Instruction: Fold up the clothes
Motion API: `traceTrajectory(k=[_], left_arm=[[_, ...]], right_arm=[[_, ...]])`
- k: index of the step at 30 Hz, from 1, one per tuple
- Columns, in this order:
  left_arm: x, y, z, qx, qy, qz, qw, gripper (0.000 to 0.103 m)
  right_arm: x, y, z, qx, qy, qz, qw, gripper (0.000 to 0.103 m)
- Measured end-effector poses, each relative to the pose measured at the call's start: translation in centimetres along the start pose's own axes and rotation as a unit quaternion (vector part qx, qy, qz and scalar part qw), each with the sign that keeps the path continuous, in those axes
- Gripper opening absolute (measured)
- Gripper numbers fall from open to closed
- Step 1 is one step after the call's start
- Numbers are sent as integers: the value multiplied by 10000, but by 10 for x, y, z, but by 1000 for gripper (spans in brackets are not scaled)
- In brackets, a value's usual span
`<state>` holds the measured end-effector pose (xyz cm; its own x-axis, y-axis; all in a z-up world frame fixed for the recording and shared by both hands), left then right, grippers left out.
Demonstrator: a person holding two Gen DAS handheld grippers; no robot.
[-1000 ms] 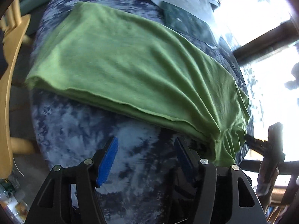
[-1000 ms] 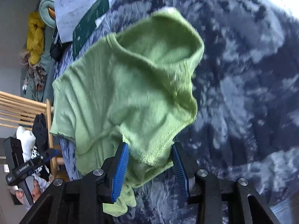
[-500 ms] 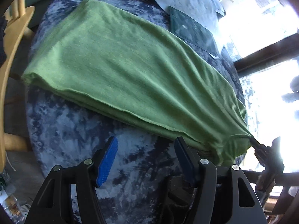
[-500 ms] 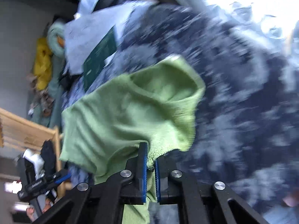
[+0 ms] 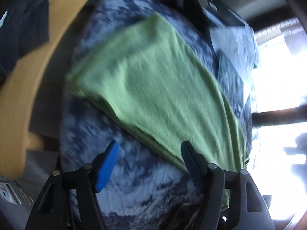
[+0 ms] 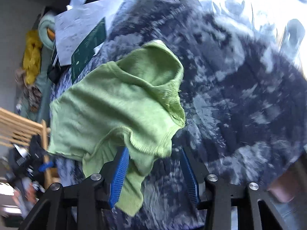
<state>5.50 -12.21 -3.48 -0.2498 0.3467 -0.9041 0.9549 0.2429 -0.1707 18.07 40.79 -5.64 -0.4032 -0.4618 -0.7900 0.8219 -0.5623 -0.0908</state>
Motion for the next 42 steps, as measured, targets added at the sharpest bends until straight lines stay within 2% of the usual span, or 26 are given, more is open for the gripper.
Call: traceTrajectory(k=[2, 4, 6, 8, 10, 12, 16, 22, 23, 24, 25, 26, 27, 28, 31, 34, 38, 42], left_arm=[[-7, -11, 12, -203, 146, -42, 9997, 79], [-8, -16, 26, -441, 134, -18, 9989, 84], [4, -16, 28, -514, 100, 132, 9985, 84], [16, -16, 31, -588, 248, 275, 9976, 84], [24, -15, 36, -707, 309, 259, 9967, 84], [30, -17, 40, -791, 187, 108, 9966, 84], [28, -26, 47, -976, 572, -195, 9934, 84], [29, -37, 54, -1060, 559, -442, 9918, 84], [28, -38, 54, -1041, 529, -503, 9919, 78], [26, -39, 54, -984, 381, -572, 9928, 60], [29, -41, 53, -972, 245, -574, 9933, 49], [30, -43, 57, -979, 87, -526, 9938, 29], [30, -43, 61, -983, 90, -510, 9938, 18], [31, -43, 65, -987, 95, -495, 9938, 14], [30, -47, 68, -1022, 147, -569, 9930, 6], [9, -47, 69, -770, -179, -787, 9938, 5], [-21, -53, 68, -354, -555, -1131, 9914, 5], [-32, -62, 64, -259, -772, -1340, 9876, 5]], right_arm=[[-10, 7, 14, -304, -2, -96, 9995, 47], [-13, 15, 29, -578, -39, -93, 9983, 47], [-6, 24, 41, -738, -66, 39, 9972, 48], [7, 34, 53, -870, -55, 237, 9959, 48], [23, 46, 65, -1029, -47, 478, 9935, 48], [33, 55, 73, -1111, -60, 658, 9916, 48], [46, 73, 92, -1335, -123, 881, 9870, 48], [55, 88, 118, -1701, -127, 981, 9805, 48], [55, 89, 121, -1722, -137, 988, 9800, 48], [56, 89, 122, -1729, -142, 993, 9798, 48], [56, 90, 124, -1730, -138, 993, 9798, 48], [56, 89, 124, -1723, -116, 984, 9800, 48], [56, 89, 124, -1714, -95, 978, 9803, 48], [56, 89, 123, -1700, -83, 971, 9806, 48], [57, 87, 118, -1624, 26, 929, 9823, 49], [60, 84, 110, -1496, 214, 909, 9843, 54], [59, 80, 94, -1129, 355, 922, 9887, 55], [48, 76, 79, -889, 428, 780, 9921, 55]])
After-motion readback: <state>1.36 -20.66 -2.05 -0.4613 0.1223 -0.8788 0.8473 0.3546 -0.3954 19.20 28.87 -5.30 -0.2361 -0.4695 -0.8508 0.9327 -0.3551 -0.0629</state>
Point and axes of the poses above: each gripper's, at about its wrist camera, not at the fingertips, and x roughly the way its jaws point, z to its left, y to its underside, the point moved 2 cm from there along x, roughly the way its jaws point, and after that the axes turned 10 degrees about x, right-handed, at the moved point
